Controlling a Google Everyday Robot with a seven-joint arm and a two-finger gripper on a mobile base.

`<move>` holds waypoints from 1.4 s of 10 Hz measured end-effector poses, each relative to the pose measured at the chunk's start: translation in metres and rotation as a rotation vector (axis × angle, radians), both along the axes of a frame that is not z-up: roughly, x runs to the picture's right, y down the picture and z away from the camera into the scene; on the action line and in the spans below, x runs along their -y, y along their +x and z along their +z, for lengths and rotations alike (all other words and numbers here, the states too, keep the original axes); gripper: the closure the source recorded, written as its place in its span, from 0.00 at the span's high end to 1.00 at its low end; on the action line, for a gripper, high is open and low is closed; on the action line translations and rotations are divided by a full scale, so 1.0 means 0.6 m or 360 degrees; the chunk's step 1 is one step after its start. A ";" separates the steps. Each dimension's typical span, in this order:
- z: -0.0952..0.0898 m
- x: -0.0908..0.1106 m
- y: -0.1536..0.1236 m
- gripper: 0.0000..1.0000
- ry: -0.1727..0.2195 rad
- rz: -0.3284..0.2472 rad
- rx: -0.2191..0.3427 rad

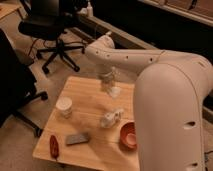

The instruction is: Place the white sponge in the ceramic bowl

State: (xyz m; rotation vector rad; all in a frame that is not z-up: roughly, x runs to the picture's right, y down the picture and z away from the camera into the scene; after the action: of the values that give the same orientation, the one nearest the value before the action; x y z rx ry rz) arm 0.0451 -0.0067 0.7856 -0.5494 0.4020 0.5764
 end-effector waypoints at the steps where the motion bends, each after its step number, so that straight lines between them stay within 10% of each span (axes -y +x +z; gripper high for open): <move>1: -0.008 -0.003 0.008 0.00 -0.0018 0.0000 -0.0018; 14: -0.124 -0.119 0.149 0.00 -0.0203 0.0232 -0.0189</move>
State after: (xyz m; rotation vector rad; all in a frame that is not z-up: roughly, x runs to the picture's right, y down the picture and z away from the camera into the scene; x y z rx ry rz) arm 0.1343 0.0648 0.7115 -0.6723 0.5168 0.7293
